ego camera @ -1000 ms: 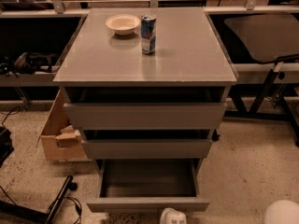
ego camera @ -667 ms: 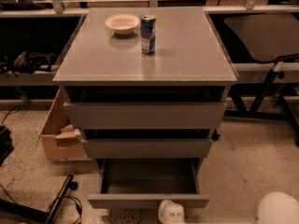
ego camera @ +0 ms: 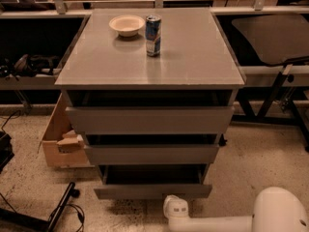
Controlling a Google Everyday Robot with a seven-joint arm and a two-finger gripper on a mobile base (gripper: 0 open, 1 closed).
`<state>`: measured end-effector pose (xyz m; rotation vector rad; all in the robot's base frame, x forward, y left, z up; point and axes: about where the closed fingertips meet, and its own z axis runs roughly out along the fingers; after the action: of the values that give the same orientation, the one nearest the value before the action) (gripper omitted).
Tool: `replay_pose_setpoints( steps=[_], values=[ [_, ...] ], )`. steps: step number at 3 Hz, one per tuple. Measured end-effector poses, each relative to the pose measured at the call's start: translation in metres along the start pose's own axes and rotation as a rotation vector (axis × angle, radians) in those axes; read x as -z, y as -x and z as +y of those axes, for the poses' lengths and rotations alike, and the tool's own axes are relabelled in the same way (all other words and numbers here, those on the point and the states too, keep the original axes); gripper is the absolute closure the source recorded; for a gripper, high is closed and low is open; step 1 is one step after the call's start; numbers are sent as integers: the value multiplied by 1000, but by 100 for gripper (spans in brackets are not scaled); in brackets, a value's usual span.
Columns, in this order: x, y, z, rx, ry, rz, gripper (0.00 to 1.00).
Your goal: Close bottom drawer
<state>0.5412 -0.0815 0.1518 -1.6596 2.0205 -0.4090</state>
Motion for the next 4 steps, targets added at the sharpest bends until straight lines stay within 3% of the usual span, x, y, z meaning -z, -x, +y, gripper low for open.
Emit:
replay_pose_setpoints(
  steps=[1, 2, 3, 4],
  values=[
    [-32, 9, -67, 41, -54, -7, 100],
    [-31, 9, -65, 41, -54, -7, 100],
    [-39, 11, -84, 48, -66, -5, 100],
    [-39, 11, -84, 48, -66, -5, 73]
  ],
)
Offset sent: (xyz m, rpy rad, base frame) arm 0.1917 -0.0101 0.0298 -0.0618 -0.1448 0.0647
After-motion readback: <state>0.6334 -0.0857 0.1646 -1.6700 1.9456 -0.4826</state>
